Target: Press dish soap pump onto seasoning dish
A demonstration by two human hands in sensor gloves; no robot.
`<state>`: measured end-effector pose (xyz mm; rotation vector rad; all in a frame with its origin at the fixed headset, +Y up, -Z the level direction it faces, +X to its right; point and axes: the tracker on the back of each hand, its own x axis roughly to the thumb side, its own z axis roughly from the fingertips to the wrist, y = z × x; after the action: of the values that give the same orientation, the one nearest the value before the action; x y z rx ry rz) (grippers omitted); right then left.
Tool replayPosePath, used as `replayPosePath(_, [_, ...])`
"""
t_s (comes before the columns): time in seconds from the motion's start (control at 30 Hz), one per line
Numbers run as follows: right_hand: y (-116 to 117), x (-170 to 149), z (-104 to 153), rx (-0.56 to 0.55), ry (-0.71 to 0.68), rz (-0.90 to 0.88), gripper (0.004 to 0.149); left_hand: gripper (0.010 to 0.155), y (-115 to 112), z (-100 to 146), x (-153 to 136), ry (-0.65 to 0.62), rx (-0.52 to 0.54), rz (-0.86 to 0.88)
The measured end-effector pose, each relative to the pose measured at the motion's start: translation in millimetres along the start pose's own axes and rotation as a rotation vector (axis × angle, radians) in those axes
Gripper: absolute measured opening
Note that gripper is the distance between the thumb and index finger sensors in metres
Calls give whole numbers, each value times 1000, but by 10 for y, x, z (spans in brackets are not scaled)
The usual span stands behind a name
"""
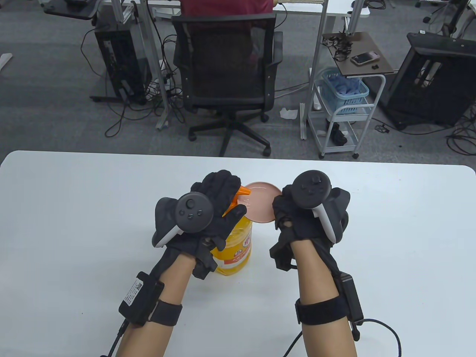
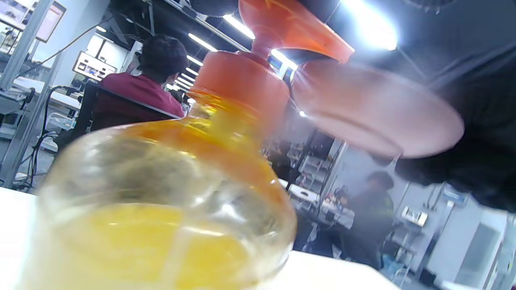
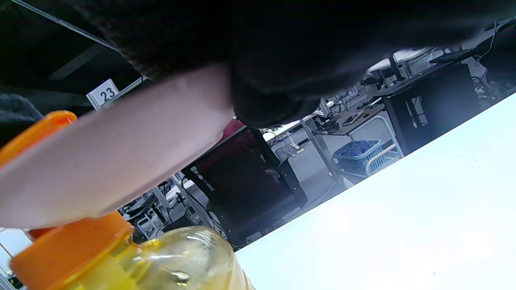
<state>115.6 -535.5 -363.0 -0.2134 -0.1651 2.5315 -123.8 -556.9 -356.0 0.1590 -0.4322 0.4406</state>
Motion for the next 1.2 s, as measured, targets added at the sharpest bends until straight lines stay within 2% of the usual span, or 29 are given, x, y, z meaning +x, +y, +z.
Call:
replayPosePath(0.17, [-112,28,42,0,-1,-33,48,77,105,46,-56,-13,-30,66])
replayPosePath(0.23, [-160,24,66,-9,-5,-36,48,77,141,111,-100,-19,26,75])
replayPosePath(0.37, [-253,-32,106,-18,8,-36,48,77,154,282,-247,4,52,51])
replayPosePath(0.53, [-304,-213,129,-32,36,-52,48,78,-14,575,-544,86,26,26])
replayPosePath(0.63, [-272,-399,130,-66,62,-44,48,78,-208,754,-757,142,-18,-15])
replayPosePath(0.73, [-106,-706,102,-96,112,-16,48,78,-440,926,-961,188,-64,-48])
replayPosePath(0.87, [332,-1186,36,-98,190,40,48,78,-715,1101,-1141,227,-102,-71])
replayPosePath(1.07, [1036,-1764,-23,-51,307,92,48,79,-1025,1174,-1263,249,-153,-104])
replayPosePath(1.2, [1345,-1992,-53,-19,374,140,48,80,-1142,1195,-1301,250,-197,-135])
